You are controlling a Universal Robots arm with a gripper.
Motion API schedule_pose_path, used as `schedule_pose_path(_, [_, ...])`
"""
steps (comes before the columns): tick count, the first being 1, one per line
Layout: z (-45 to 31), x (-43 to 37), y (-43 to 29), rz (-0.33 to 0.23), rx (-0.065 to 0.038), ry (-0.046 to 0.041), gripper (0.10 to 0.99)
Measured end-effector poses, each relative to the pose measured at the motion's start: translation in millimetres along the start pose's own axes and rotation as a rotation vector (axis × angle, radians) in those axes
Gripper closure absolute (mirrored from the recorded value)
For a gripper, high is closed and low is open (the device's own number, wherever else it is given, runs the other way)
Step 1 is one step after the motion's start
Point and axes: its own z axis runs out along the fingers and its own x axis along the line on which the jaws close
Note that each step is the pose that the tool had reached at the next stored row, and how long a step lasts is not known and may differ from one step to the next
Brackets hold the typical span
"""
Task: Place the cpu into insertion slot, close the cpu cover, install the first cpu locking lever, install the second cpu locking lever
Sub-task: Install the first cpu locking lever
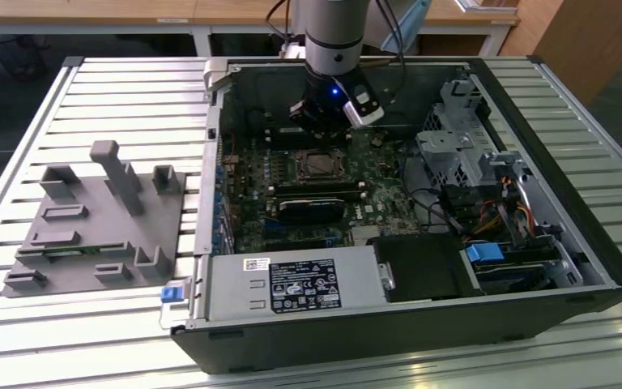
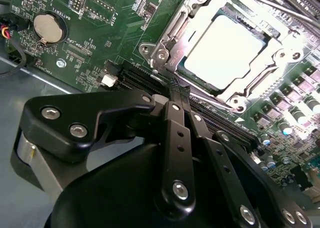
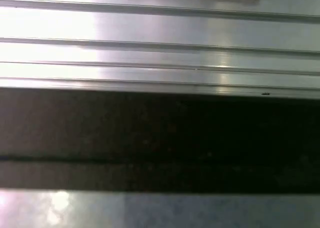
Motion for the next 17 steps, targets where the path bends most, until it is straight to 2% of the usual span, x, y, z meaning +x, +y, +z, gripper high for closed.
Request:
schedule_pose_path(9, [3.5, -0.9, 0.1, 0.000, 0.010, 0.0001, 0.980])
schedule_pose_path(17, [2.5, -1.2, 0.3, 0.000, 0.010, 0.0000, 0.980])
